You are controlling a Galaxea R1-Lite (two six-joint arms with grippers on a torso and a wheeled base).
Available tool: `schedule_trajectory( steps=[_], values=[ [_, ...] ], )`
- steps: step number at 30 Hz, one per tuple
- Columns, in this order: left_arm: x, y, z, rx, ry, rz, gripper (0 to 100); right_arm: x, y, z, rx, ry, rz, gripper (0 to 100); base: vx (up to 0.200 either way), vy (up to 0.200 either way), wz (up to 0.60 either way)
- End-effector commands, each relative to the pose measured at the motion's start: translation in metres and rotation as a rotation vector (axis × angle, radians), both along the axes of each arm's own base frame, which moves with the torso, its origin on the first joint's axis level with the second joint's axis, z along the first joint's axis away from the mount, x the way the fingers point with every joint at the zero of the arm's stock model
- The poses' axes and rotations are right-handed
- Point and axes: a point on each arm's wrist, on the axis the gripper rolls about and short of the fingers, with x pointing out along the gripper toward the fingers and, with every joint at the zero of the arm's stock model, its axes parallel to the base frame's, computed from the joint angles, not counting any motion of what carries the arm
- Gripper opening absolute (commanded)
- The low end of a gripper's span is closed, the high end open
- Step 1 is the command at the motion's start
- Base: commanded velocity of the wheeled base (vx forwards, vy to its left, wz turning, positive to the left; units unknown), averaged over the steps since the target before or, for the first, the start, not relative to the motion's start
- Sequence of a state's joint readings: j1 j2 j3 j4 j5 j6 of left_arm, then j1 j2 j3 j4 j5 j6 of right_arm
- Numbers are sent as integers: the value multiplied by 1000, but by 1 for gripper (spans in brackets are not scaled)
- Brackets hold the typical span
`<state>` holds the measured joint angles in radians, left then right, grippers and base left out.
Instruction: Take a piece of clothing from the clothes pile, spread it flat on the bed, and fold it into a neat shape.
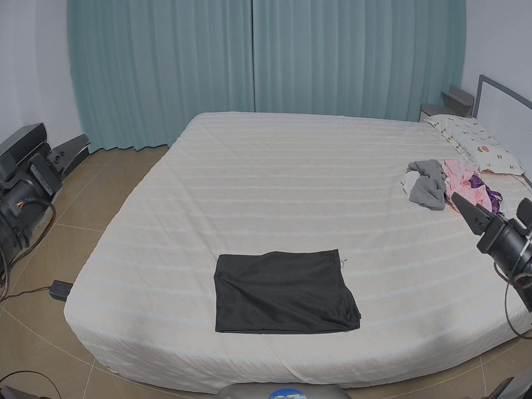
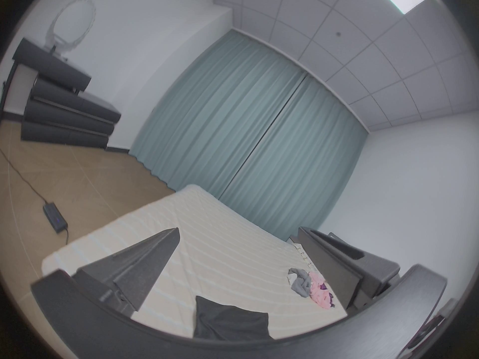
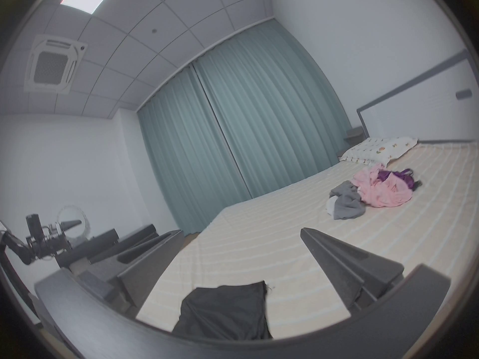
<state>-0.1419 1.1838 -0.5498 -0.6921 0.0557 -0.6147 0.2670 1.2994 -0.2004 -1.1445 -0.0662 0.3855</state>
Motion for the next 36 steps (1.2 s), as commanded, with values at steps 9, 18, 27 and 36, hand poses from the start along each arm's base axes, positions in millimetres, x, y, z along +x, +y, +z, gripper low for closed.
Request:
schedule_trajectory(
  steps=[9, 18, 27, 36],
  values=[
    [-165, 26, 12, 230, -226, 159, 100, -166, -45, 54, -173, -120, -80, 100, 0, 0, 0],
    [-203, 33, -7, 375, -227, 291, 100, -198, -46, 59, -330, -69, -267, 100, 0, 0, 0],
    [-232, 37, -27, 459, -240, 344, 100, -225, -41, 39, -403, -132, -231, 100, 0, 0, 0],
    [-248, 32, -37, 647, -251, 472, 100, -247, -38, 17, -476, -263, -145, 100, 0, 0, 0]
  ],
)
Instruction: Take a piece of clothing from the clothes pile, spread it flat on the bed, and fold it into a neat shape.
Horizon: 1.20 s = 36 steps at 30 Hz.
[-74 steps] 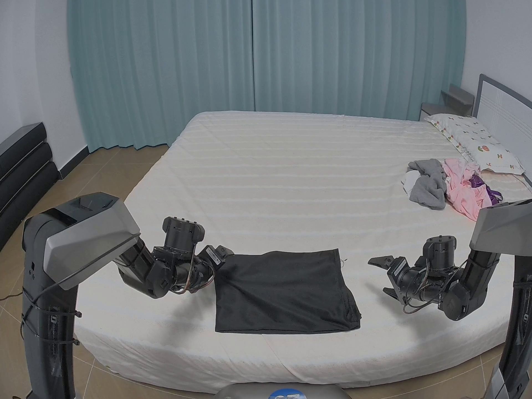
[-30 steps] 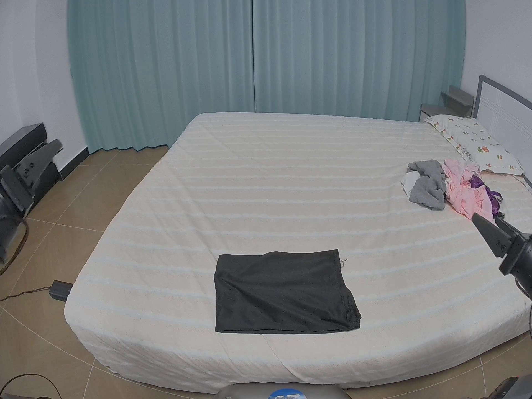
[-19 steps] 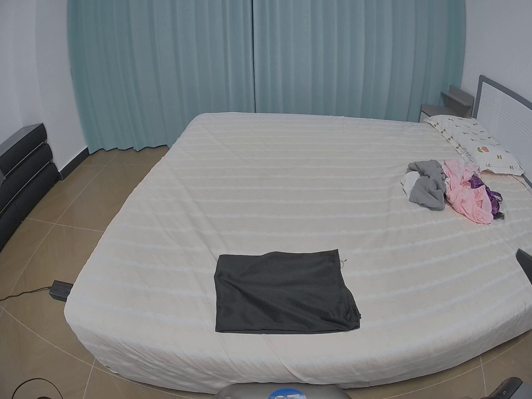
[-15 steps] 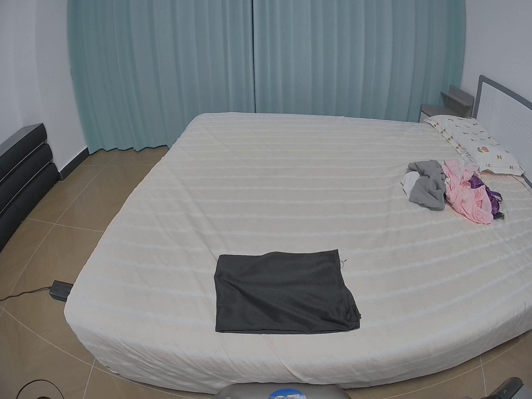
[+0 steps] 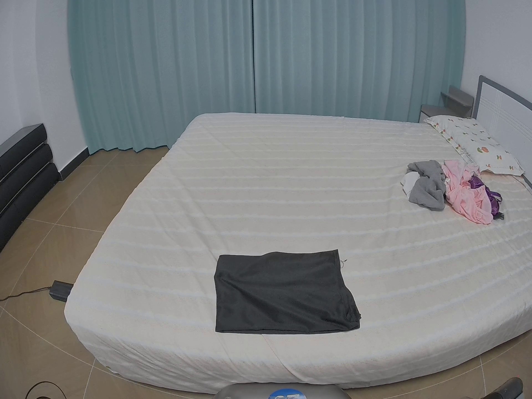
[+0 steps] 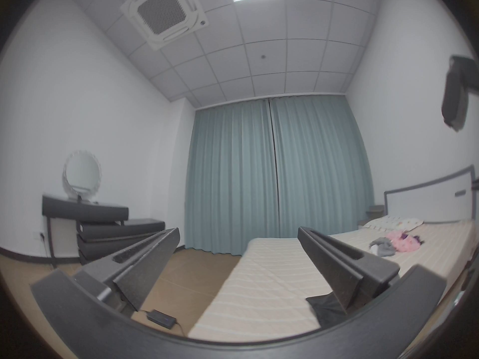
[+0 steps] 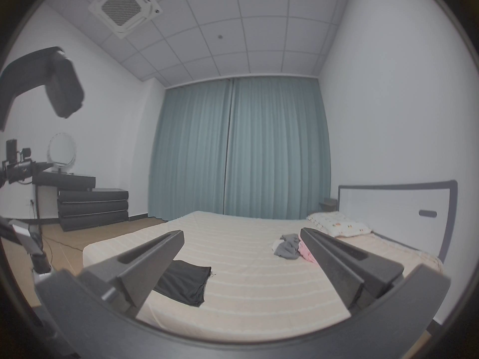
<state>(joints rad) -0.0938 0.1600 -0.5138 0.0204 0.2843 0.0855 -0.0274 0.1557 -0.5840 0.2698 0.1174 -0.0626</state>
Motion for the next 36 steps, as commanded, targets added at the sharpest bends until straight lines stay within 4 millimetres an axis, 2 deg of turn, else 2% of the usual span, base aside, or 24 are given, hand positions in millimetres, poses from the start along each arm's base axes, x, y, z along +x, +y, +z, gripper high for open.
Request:
schedule_trajectory(
  steps=[1, 4, 11, 14, 16, 17, 19, 22, 26, 36],
  values=[
    [-17, -5, -11, 36, -58, 78, 100, -17, 0, -18, -43, -83, 30, 100, 0, 0, 0],
    [-17, -7, -22, 49, -58, 70, 100, -17, -1, -28, -55, -83, 45, 100, 0, 0, 0],
    [5, -7, -56, 34, 36, 34, 100, 0, -1, -49, -56, -12, 44, 100, 0, 0, 0],
    [22, -8, -80, 29, 44, 12, 100, 14, -1, -62, -54, -40, 45, 100, 0, 0, 0],
    [27, -8, -87, 33, 24, 0, 100, 20, -1, -68, -56, -62, 46, 100, 0, 0, 0],
    [34, -9, -101, 49, 3, -28, 100, 30, -1, -81, -66, -95, 52, 100, 0, 0, 0],
    [34, -10, -103, 52, 10, -67, 100, 39, -1, -95, -76, -144, 54, 100, 0, 0, 0],
    [36, -10, -107, 49, 48, -98, 100, 40, -1, -100, -89, -134, 64, 100, 0, 0, 0],
    [39, -11, -128, 28, 253, -139, 100, 44, -1, -120, -76, 66, 37, 100, 0, 0, 0],
    [40, -12, -130, -46, 261, -194, 100, 45, -3, -123, -1, 110, -12, 100, 0, 0, 0]
  ],
)
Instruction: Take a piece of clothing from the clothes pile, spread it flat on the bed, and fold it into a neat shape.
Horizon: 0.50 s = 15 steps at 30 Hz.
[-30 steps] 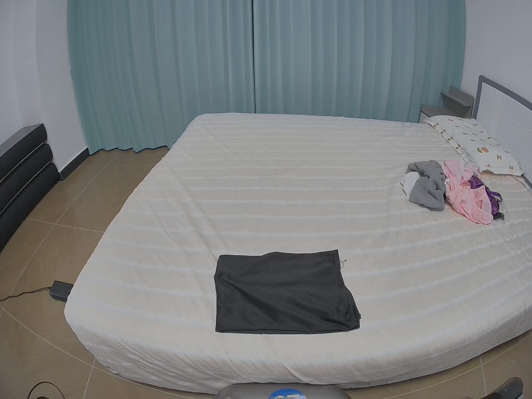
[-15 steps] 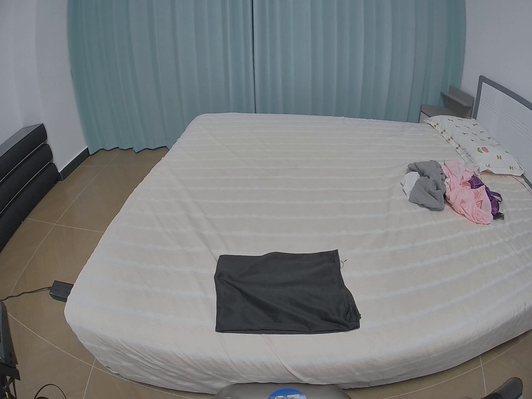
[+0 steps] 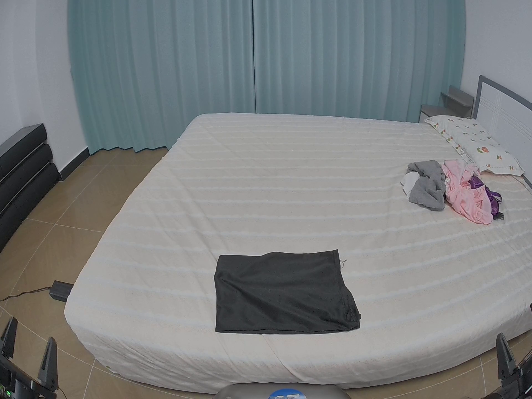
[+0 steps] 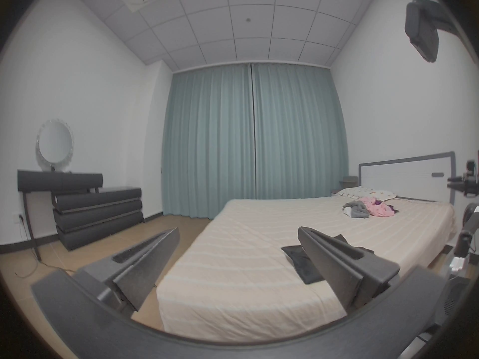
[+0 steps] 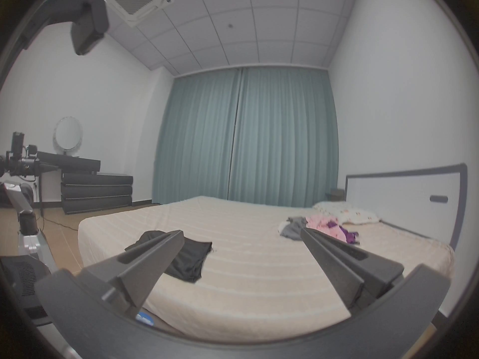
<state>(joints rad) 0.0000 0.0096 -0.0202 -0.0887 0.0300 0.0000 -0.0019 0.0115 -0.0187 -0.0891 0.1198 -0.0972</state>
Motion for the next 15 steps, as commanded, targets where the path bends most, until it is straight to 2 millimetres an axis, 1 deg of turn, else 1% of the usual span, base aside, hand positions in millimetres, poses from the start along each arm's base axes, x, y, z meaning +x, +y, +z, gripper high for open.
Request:
schedule_trajectory(
  steps=[1, 6, 15],
  values=[
    [2, 0, -8, -23, 44, -17, 100, 1, -1, -13, 38, 93, -67, 100, 0, 0, 0],
    [2, 0, -15, -29, 115, -8, 100, 1, -2, -15, 91, 104, -83, 100, 0, 0, 0],
    [2, -1, -14, -1, 115, -56, 100, 1, -2, -15, 95, 105, -81, 100, 0, 0, 0]
  ],
)
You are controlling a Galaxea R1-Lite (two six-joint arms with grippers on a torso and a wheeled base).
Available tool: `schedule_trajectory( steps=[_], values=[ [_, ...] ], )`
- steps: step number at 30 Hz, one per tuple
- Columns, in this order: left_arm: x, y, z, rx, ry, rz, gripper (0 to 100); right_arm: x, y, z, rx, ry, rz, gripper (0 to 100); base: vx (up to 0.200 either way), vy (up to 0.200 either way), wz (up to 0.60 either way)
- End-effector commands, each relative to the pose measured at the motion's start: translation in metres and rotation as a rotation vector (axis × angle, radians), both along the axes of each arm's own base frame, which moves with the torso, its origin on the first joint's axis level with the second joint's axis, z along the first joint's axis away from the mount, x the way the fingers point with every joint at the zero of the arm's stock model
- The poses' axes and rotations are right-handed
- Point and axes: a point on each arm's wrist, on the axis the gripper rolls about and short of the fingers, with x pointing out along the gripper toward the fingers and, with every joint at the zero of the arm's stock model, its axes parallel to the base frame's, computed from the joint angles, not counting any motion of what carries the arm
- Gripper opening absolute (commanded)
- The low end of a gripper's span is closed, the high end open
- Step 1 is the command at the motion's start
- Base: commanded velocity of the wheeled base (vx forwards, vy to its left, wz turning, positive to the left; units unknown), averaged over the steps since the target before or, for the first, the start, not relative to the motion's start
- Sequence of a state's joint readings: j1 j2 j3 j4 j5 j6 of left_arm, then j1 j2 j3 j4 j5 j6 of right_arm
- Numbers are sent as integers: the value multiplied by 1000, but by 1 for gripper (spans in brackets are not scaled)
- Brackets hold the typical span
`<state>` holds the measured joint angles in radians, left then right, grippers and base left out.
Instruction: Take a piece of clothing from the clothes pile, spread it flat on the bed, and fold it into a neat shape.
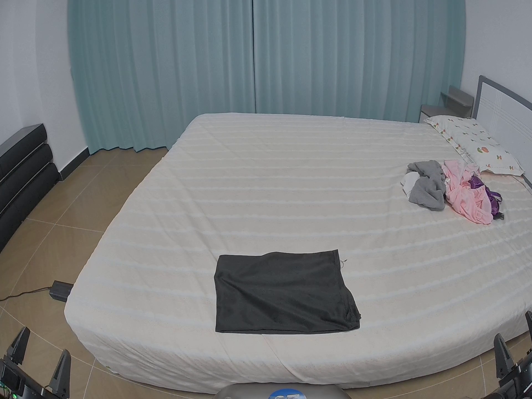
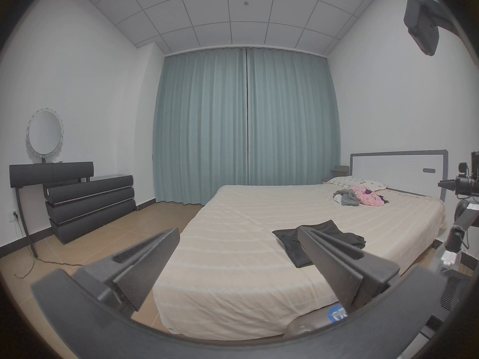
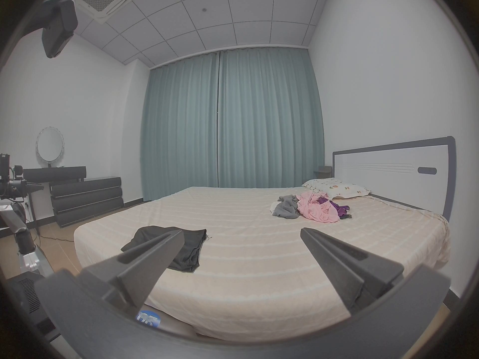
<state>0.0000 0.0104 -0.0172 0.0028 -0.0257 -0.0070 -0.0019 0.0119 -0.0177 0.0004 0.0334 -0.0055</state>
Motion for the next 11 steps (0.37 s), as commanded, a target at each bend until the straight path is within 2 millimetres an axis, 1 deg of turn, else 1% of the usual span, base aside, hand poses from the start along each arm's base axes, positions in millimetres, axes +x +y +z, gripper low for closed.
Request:
schedule_trajectory(
  steps=[1, 4, 9, 11],
  values=[
    [1, 0, -4, 12, 18, 4, 100, 1, 0, -5, -1, 7, 2, 100, 0, 0, 0],
    [1, 0, -4, 12, 19, 7, 100, 1, 0, -5, -1, 7, 1, 100, 0, 0, 0],
    [1, 1, -4, -42, 14, 26, 100, 1, 0, -5, -1, 7, 1, 100, 0, 0, 0],
    [1, 1, -4, -7, 13, 26, 100, 1, 0, -5, -2, 7, -1, 100, 0, 0, 0]
  ],
)
